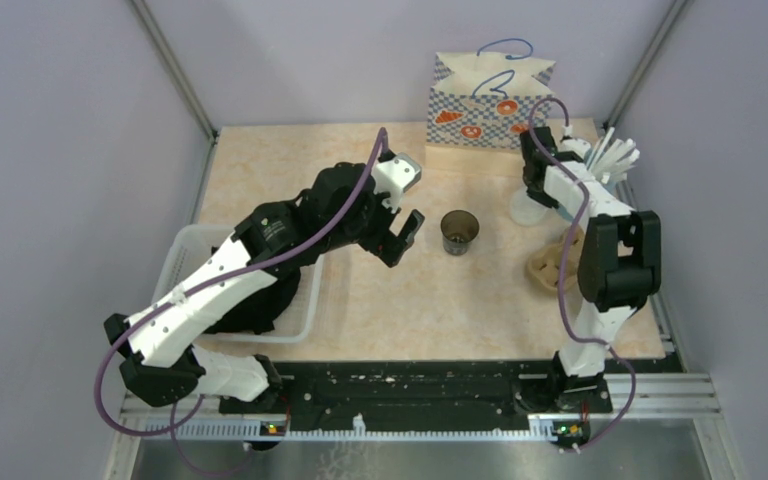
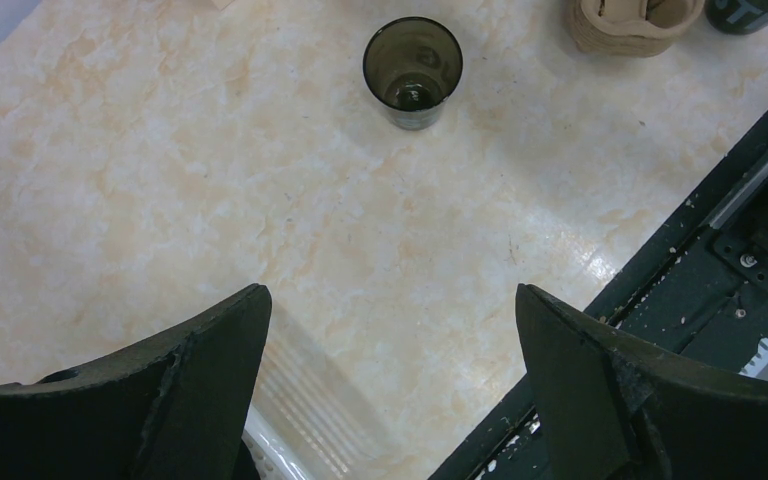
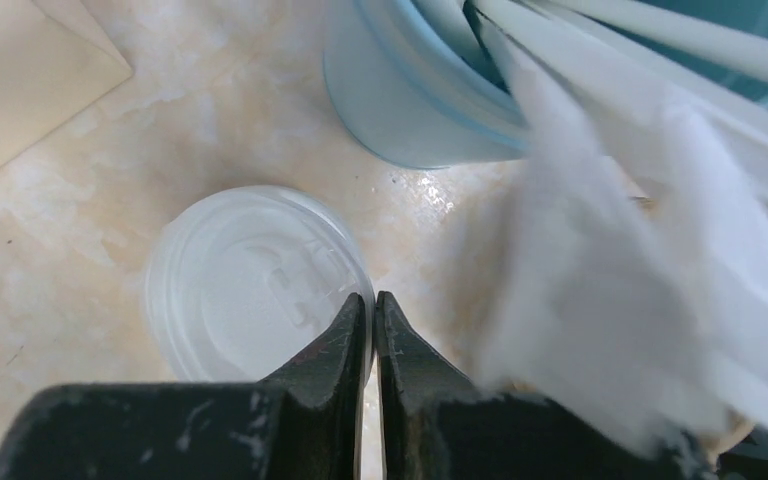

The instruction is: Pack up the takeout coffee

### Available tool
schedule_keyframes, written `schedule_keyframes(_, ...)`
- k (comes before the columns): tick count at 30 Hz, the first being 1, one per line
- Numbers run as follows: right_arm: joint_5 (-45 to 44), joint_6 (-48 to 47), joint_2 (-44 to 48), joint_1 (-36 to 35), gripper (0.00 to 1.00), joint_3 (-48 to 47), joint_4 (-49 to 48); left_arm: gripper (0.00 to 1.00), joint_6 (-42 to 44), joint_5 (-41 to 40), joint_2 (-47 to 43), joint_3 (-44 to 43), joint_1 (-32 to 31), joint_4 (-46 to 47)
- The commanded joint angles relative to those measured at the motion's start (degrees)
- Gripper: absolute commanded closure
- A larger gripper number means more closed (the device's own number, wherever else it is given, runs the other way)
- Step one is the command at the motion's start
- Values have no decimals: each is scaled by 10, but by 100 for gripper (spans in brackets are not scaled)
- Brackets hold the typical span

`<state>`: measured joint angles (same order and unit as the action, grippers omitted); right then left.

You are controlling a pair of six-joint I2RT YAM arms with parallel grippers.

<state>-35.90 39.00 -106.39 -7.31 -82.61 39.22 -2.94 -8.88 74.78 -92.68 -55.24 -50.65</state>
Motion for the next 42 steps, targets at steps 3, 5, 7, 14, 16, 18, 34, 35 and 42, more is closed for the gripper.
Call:
schedule_keyframes(3, 13, -28, 81, 5, 100, -16, -9, 2, 6, -5, 12, -28, -3, 16)
schedule_keyframes(5, 20, -43, 94, 5, 100, -14, -15, 2, 4, -4, 19, -31, -3, 15)
schedule_keyframes(7, 35, -55, 108, 5, 100, -10, -21, 2, 1, -3, 27, -36, -1, 12)
schedule_keyframes(14, 226, -146, 244, 5, 100, 59, -77, 2, -28, 38, 69, -72, 27, -5)
schedule_keyframes(16, 280, -166, 279, 4, 100, 68, -60, 2, -42, 56, 80, -87, 29, -11)
schedule_keyframes(18, 318, -177, 316, 5, 100, 77, -34, 2, -58, 80, 92, -101, 30, -14)
schedule_keyframes(34, 619, -87, 398, -108, 100, 64, 173, 3, -229, 279, 185, -169, 27, 39)
schedule_keyframes(35, 624, -75, 390, -132, 100, 64, 171, 7, -233, 281, 188, -172, 22, 47)
schedule_keyframes(42, 650, -29, 316, -214, 100, 58, 168, 21, -126, 196, 213, -203, -72, -9)
